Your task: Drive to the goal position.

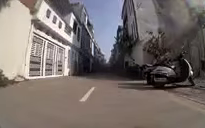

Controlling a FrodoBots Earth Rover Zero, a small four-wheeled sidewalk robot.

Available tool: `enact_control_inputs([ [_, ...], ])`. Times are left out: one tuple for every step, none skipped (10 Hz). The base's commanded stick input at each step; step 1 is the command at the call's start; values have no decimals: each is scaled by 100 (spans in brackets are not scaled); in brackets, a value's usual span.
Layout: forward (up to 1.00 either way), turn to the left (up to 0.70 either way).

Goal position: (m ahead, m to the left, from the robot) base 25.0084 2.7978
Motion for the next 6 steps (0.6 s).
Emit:
enact_control_inputs([
  [100,0],
  [100,0],
  [100,0],
  [100,0],
  [100,0],
  [100,0],
])
